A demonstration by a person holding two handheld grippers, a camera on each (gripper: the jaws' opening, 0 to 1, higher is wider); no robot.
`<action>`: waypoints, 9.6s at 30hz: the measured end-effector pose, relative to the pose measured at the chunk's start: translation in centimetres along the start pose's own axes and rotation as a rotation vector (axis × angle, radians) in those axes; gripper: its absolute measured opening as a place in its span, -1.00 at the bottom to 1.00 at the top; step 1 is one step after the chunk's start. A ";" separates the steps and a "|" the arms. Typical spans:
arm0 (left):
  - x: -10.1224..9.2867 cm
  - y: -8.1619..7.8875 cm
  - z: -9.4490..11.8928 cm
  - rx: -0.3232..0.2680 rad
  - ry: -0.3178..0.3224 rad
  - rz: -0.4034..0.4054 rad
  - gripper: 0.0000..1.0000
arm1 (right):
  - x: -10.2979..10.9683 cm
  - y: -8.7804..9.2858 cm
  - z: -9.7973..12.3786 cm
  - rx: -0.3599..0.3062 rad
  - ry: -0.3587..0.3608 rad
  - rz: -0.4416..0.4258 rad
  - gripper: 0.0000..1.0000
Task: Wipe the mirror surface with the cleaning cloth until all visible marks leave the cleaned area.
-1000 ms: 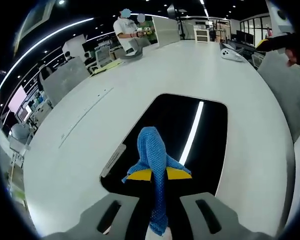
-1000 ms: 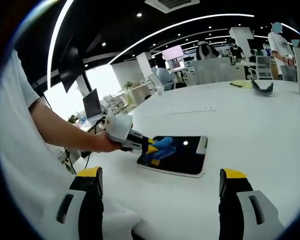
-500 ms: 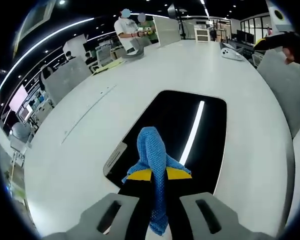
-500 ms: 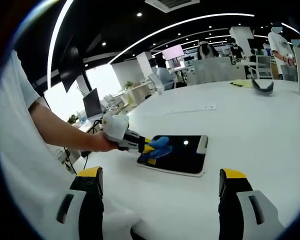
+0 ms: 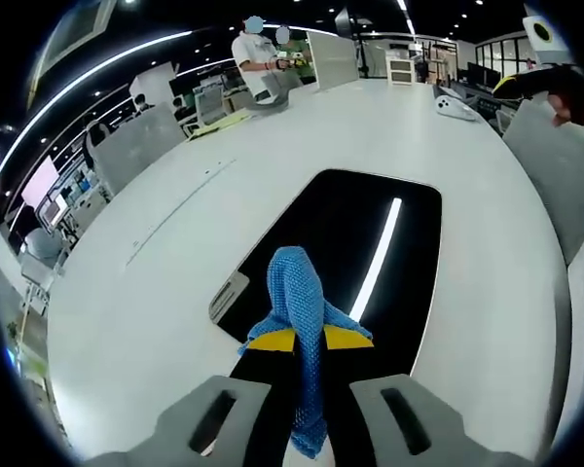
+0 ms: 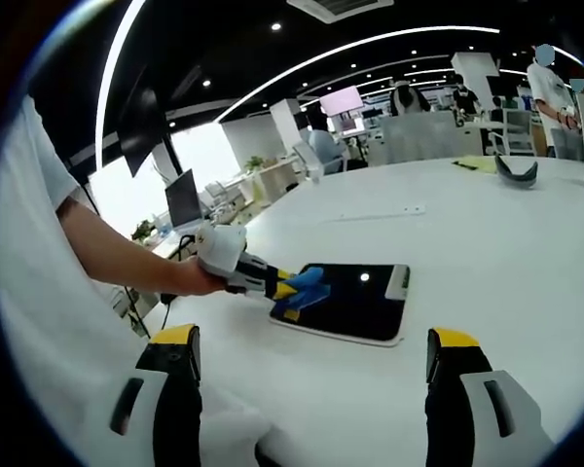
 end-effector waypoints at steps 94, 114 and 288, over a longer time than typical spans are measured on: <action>-1.5 0.4 0.5 0.017 -0.083 0.059 -0.90 | -0.1 -1.6 0.1 0.002 -0.058 0.121 1.00; -2.9 -0.6 -0.4 0.015 -0.062 0.032 -0.90 | 0.0 -1.2 0.6 0.010 -0.079 0.126 1.00; -14.2 -9.3 -7.5 -0.003 0.200 -0.168 -0.90 | -1.2 -1.6 -0.4 -0.006 -0.094 0.112 1.00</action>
Point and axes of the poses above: the point that each gripper's makers call its tool centre point, and the gripper's own axes: z roughly backward along the fingers, x roughly to its left, y roughly out of its underside, the point moved 3 cm from there along z, roughly backward along the fingers, and after that the axes turned 8 degrees about z, right-handed, at the moved point
